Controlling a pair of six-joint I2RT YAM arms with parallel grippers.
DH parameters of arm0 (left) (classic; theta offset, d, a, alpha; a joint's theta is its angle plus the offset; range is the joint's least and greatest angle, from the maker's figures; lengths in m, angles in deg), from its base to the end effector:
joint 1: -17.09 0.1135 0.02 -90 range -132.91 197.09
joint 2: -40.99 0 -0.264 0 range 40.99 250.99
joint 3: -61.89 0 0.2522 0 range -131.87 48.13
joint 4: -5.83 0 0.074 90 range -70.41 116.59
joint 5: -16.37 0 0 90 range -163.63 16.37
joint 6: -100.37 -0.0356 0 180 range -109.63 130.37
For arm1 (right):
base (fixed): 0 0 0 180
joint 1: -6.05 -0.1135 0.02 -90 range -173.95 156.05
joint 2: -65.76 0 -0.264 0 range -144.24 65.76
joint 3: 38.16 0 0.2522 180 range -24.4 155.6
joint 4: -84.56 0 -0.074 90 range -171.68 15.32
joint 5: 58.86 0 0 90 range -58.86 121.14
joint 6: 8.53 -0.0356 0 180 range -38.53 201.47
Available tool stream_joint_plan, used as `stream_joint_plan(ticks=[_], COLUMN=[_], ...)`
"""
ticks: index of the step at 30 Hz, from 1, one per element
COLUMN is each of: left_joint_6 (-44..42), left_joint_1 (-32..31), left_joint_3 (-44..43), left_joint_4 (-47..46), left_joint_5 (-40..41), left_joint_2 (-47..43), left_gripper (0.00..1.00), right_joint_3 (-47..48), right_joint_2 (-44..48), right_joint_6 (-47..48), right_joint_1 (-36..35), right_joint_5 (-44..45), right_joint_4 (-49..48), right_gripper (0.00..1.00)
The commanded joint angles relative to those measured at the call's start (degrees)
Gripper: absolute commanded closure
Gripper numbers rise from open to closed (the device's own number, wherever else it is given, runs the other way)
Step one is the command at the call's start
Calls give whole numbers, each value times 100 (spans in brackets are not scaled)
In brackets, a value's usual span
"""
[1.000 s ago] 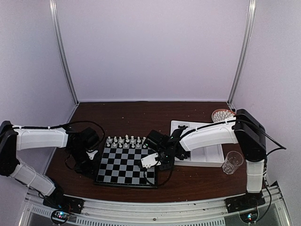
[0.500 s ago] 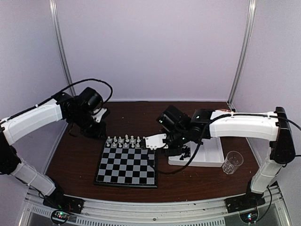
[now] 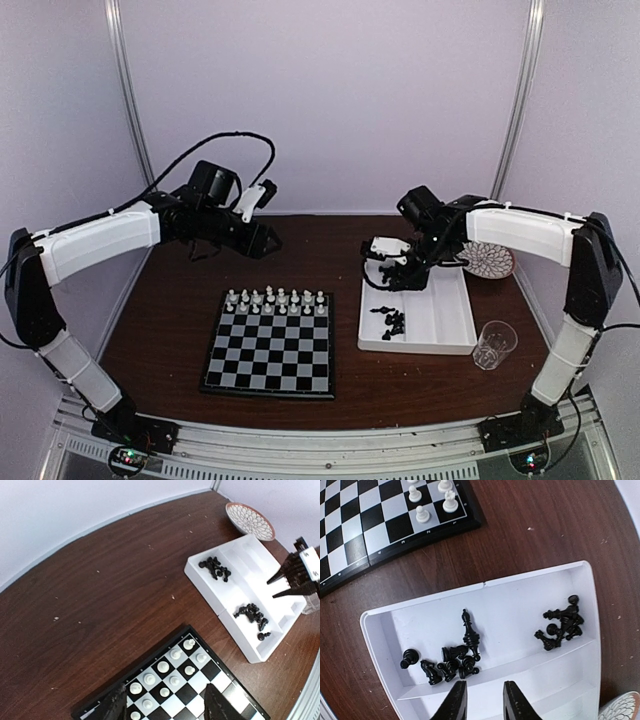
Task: Set up the chess pieces on the board
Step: Pick up the pawn from the storage box.
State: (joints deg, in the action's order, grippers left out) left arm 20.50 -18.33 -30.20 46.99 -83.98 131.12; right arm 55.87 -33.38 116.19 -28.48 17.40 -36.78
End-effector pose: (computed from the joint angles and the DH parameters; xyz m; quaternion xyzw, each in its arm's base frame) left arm 0.2873 -0.2122 0.3172 0.2347 0.8694 -0.2405 0.3623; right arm 0.2927 0.2117 0.2543 -0.5717 0.7802 0.1161 0.2255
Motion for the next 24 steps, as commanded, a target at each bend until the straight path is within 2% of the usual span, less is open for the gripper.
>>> stream_joint_plan(ticks=[1, 11, 24], left_joint_6=[-171, -56, -48], left_joint_1=[-15, -18, -18], left_joint_3=[579, 558, 573], left_joint_4=[-1057, -943, -945], left_joint_5=[-729, -1330, -1557], left_joint_2=[1, -184, -189], left_gripper=[48, 48, 48], right_joint_3=[232, 681, 874], right_joint_2=[-449, -1366, -1814], right_joint_6=[-142, -93, -26], right_joint_1=[197, 253, 319], right_joint_5=[-974, -960, -618], right_joint_4=[518, 789, 828], right_gripper=[72, 70, 69])
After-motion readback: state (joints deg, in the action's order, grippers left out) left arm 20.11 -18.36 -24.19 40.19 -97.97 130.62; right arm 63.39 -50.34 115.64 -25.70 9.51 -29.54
